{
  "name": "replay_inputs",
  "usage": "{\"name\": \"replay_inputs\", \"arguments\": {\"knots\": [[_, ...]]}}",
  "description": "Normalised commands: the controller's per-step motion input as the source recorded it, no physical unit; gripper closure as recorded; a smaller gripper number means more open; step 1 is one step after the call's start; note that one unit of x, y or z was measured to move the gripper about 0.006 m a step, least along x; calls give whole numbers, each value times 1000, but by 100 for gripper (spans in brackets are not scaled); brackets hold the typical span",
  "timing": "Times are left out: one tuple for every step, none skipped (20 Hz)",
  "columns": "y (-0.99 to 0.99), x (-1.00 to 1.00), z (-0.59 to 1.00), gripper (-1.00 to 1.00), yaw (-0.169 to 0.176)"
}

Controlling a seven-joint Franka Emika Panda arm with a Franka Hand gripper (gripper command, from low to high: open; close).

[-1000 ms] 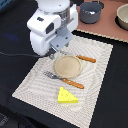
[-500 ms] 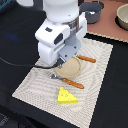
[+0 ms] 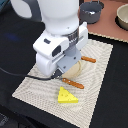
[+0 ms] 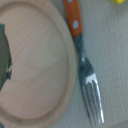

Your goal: Interact with the objects in diverse but meaningful ways.

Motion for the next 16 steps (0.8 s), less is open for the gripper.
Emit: {"name": "replay_inputs", "arguments": {"knots": [[-366,254,463,-100,151],[-340,214,446,-100,174],[-303,163,443,-100,197],[-266,106,391,-100,221],[-266,100,369,-100,223],[-271,97,346,-100,223],[-229,43,329,-100,250],[-263,51,303,-100,245],[-337,63,266,-100,231],[-409,140,251,-100,201],[-457,200,234,-100,179],[-466,229,220,-100,172],[-483,240,214,-100,168],[-491,260,209,-100,164],[-506,286,206,-100,156],[-526,317,200,-100,144]]}}
